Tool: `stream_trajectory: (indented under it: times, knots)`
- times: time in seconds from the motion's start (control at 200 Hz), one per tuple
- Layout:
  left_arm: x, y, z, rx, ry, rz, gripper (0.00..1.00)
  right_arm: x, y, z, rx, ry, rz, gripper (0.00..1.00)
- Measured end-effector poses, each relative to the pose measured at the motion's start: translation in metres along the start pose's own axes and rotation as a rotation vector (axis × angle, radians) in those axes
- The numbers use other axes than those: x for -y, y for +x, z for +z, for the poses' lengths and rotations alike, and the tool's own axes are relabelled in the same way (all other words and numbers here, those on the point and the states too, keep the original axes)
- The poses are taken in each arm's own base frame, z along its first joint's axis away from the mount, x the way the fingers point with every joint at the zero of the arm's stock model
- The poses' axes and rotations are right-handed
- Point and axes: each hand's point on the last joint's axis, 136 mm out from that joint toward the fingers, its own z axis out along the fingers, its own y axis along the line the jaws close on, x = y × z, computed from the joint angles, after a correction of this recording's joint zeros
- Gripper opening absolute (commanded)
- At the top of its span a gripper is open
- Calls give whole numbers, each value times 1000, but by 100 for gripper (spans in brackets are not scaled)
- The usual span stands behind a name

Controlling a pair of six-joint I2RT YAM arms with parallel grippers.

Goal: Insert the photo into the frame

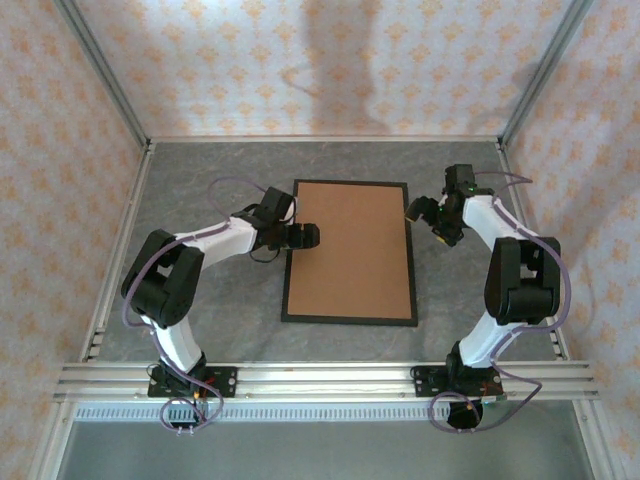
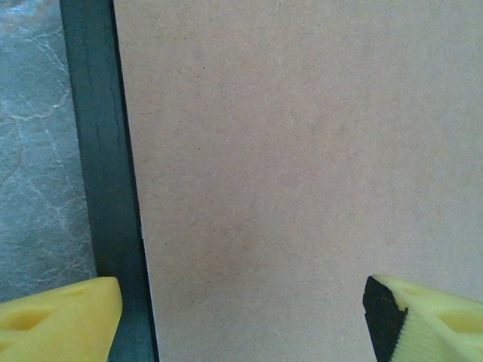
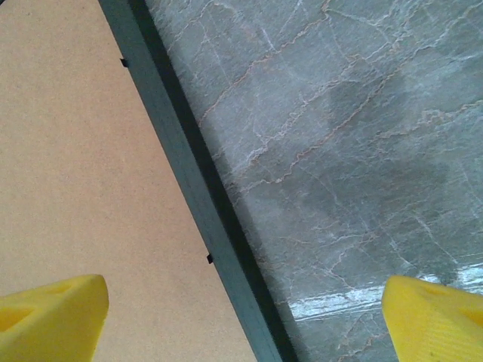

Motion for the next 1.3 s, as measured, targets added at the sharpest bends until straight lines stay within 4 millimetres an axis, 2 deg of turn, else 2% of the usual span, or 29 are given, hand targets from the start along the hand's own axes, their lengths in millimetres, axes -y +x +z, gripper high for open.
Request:
stream_trajectory:
  times: [0.32,0.541,0.781,0.856,1.046,1.196,1.301]
  knots:
    - [-15,-17,-16,49,-19,-41,83,-16,12,10,-24,-12,-50,95]
    - [-18,-6,-7,9,-9,-58,83,-27,25,33,-74,-27,-78,97]
    - [-15,17,11,-63,50,-111,80,-34,36,42,-113,-58,-90,96]
    - [-11,17,10,-44,74,-130,78,-32,41,45,-129,-65,-87,95]
    - [-7,40,-9,-44,123,-182,80,-29,48,45,-133,-80,-81,95]
    - [-7,28,-31,15,75,-155,80,-26,54,42,-139,-76,-81,94]
    - [-7,19,-39,43,53,-140,79,-25,55,41,-143,-73,-80,95]
